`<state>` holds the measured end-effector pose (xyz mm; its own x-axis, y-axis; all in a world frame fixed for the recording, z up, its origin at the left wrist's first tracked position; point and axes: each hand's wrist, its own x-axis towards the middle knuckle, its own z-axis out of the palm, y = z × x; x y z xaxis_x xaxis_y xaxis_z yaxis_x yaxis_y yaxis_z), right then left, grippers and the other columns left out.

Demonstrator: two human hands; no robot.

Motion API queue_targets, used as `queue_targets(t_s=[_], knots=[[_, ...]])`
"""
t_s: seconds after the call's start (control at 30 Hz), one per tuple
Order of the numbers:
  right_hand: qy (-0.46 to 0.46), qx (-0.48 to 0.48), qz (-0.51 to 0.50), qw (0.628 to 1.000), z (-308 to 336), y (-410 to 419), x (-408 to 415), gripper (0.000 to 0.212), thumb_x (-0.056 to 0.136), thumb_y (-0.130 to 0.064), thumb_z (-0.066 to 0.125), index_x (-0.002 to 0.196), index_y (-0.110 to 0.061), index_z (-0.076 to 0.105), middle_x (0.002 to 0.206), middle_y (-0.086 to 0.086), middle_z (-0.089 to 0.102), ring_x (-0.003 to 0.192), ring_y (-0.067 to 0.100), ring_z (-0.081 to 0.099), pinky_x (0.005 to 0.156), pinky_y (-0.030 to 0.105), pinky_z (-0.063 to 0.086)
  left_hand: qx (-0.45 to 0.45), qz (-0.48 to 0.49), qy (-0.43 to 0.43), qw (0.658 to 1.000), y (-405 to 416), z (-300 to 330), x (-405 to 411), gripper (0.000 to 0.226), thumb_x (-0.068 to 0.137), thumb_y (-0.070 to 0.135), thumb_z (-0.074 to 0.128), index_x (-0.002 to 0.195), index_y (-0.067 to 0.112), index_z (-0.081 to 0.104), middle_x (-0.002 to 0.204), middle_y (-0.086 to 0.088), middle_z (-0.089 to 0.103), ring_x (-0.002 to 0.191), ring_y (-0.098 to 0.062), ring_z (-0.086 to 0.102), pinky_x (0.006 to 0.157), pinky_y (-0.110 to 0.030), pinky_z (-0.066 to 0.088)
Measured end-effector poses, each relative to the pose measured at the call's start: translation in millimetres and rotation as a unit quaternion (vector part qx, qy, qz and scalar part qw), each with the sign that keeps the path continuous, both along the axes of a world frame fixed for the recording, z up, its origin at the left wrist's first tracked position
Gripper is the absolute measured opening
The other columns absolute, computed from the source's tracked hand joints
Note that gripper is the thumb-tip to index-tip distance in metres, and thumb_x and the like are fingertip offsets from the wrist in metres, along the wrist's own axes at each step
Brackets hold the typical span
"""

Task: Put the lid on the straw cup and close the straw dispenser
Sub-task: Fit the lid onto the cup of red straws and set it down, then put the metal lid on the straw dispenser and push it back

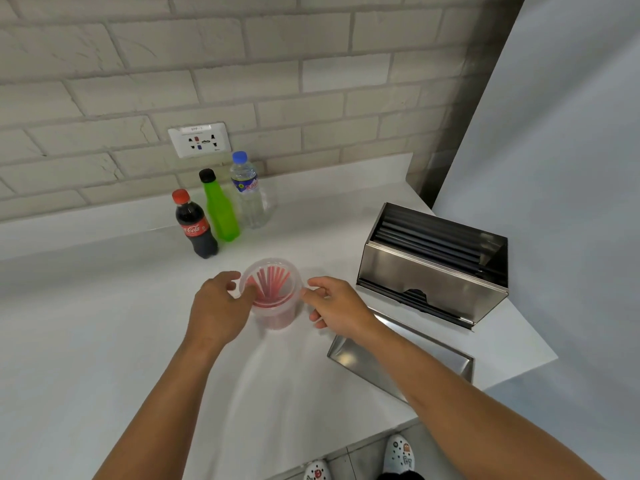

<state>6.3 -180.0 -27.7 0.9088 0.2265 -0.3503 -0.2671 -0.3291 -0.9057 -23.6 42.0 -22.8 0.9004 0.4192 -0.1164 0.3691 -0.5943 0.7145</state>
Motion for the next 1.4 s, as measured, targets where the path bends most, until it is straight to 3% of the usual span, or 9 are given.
queue_targets(t_s=[0.13, 0.23, 0.37, 0.53, 0.73, 0.9, 1.0, 1.2, 1.4], knots=[[-0.007, -0.02, -0.014, 1.0, -8, -46, -13, 0.045, 0.095, -0.036, 0.07, 0.135, -0.016, 0.064, 0.108, 0.001, 0.069, 0.062, 0.005, 0.068, 0.067, 0.029, 0.059, -0.018, -0.019, -0.127, 0.992, -25, 19, -13, 0.034, 0.096, 0.038, 0.07, 0.128, 0.024, 0.067, 0.123, 0.004, 0.066, 0.089, -0.007, 0.066, 0.072, -0.019, 0.047], [-0.019, -0.052, -0.043, 0.998, -4, -91, -28, 0.04, 0.091, -0.041, 0.069, 0.127, -0.023, 0.069, 0.088, -0.002, 0.077, 0.064, 0.008, 0.068, 0.067, 0.034, 0.056, -0.061, -0.079, -0.149, 0.984, -50, 31, -23, 0.019, 0.095, 0.037, 0.071, 0.113, 0.037, 0.067, 0.11, 0.016, 0.069, 0.091, 0.001, 0.067, 0.073, -0.015, 0.047], [-0.048, -0.143, -0.068, 0.986, 1, -153, -44, 0.037, 0.094, -0.044, 0.066, 0.128, -0.03, 0.067, 0.091, -0.01, 0.073, 0.074, 0.002, 0.068, 0.061, 0.012, 0.048, -0.127, -0.178, -0.095, 0.971, -81, 26, -28, 0.021, 0.094, 0.035, 0.074, 0.115, 0.036, 0.071, 0.104, 0.016, 0.072, 0.094, 0.002, 0.067, 0.082, -0.016, 0.052], [-0.041, -0.245, -0.092, 0.964, -5, -215, -65, 0.042, 0.098, -0.045, 0.063, 0.136, -0.026, 0.062, 0.111, -0.008, 0.066, 0.094, 0.009, 0.064, 0.07, 0.016, 0.045, -0.119, -0.237, 0.023, 0.964, -109, -5, -25, 0.03, 0.094, 0.039, 0.074, 0.122, 0.035, 0.067, 0.114, 0.013, 0.07, 0.097, -0.004, 0.068, 0.075, -0.009, 0.048], [0.036, -0.347, -0.07, 0.935, -26, -250, -92, 0.049, 0.099, -0.05, 0.059, 0.138, -0.02, 0.058, 0.117, 0.004, 0.073, 0.095, 0.017, 0.062, 0.086, 0.029, 0.047, -0.04, -0.255, 0.146, 0.955, -134, -37, -30, 0.041, 0.092, 0.048, 0.069, 0.126, 0.027, 0.063, 0.12, 0.005, 0.065, 0.104, -0.017, 0.067, 0.087, -0.034, 0.055], [0.051, -0.3, -0.081, 0.949, -45, -245, -106, 0.023, 0.095, -0.048, 0.063, 0.096, -0.026, 0.062, 0.072, -0.007, 0.068, 0.065, 0.008, 0.066, 0.068, 0.036, 0.058, -0.082, -0.231, 0.132, 0.96, -150, -44, -30, 0.017, 0.095, 0.036, 0.07, 0.112, 0.032, 0.068, 0.104, 0.01, 0.074, 0.096, -0.01, 0.069, 0.074, -0.025, 0.051], [0.06, -0.266, -0.105, 0.956, -50, -236, -105, 0.02, 0.099, -0.041, 0.061, 0.102, -0.022, 0.058, 0.083, -0.001, 0.07, 0.071, 0.015, 0.071, 0.07, 0.042, 0.065, -0.121, -0.193, 0.125, 0.966, -155, -42, -32, 0.021, 0.096, 0.028, 0.07, 0.116, 0.032, 0.073, 0.104, 0.01, 0.077, 0.099, -0.01, 0.071, 0.073, -0.021, 0.049], [0.024, -0.218, -0.1, 0.971, -23, -224, -99, 0.024, 0.097, -0.05, 0.062, 0.106, -0.029, 0.055, 0.087, -0.008, 0.067, 0.071, 0.008, 0.069, 0.049, 0.013, 0.052, -0.117, -0.13, 0.021, 0.984, -148, -3, -33, 0.028, 0.096, 0.012, 0.067, 0.103, 0.038, 0.076, 0.089, 0.024, 0.078, 0.088, 0.006, 0.069, 0.064, -0.004, 0.046], [0.031, -0.124, -0.098, 0.987, 33, -216, -88, 0.027, 0.09, -0.056, 0.067, 0.101, -0.033, 0.059, 0.101, -0.001, 0.069, 0.08, 0.023, 0.076, 0.064, 0.044, 0.066, -0.122, -0.076, -0.085, 0.986, -144, 54, -40, 0.028, 0.101, 0.023, 0.067, 0.119, 0.044, 0.071, 0.114, 0.028, 0.072, 0.1, 0.019, 0.062, 0.079, -0.007, 0.042]])
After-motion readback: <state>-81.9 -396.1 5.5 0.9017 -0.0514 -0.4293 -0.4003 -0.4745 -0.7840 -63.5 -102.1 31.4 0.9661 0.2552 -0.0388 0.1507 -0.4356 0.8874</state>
